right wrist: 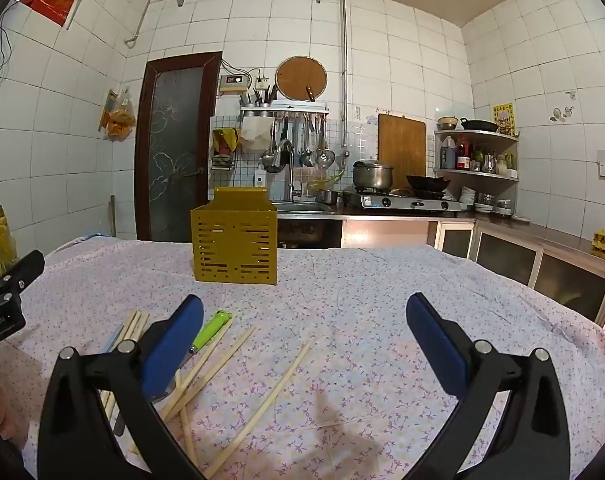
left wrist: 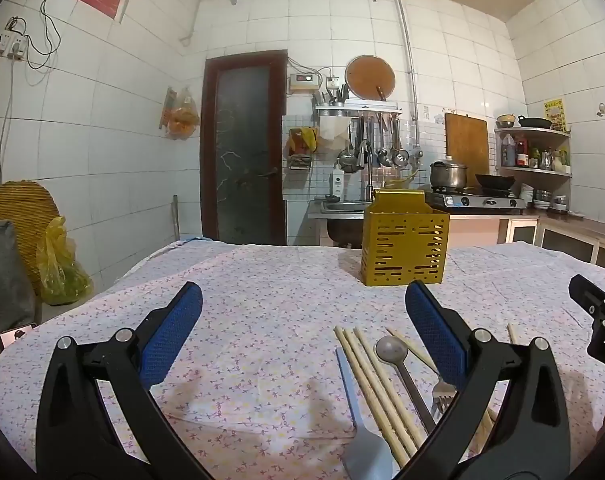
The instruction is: Organize utensils
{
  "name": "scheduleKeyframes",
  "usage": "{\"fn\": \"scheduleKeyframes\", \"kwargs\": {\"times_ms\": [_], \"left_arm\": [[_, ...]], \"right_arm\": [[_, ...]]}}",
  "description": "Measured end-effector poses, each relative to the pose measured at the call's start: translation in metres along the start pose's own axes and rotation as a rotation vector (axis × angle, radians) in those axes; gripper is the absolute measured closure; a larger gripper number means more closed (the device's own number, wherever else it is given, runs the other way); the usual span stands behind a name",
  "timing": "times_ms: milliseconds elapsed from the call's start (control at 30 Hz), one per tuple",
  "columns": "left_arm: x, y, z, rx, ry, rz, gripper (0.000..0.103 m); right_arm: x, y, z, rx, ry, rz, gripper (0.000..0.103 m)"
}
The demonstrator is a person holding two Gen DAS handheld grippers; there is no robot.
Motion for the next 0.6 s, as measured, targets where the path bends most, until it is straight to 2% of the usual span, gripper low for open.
{"fn": "scheduleKeyframes", "kwargs": {"times_ms": [600], "left_arm": [[0.0000, 0.0012, 0.0004, -0.001, -0.001, -0.001, 0.005]], "right_arm": [[0.0029, 0.0015, -0.0010, -0.001, 0.001, 0.006, 0.004]]}}
Point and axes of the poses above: each gripper's, at about its wrist camera, not at the fingertips, and z roughly the way its jaws point, x to its right, y to its underside, the point moved 4 cm from there along z, roughly the way its jaws point, and after that the axes turned 1 degree about -y, right-handed, at the moved point
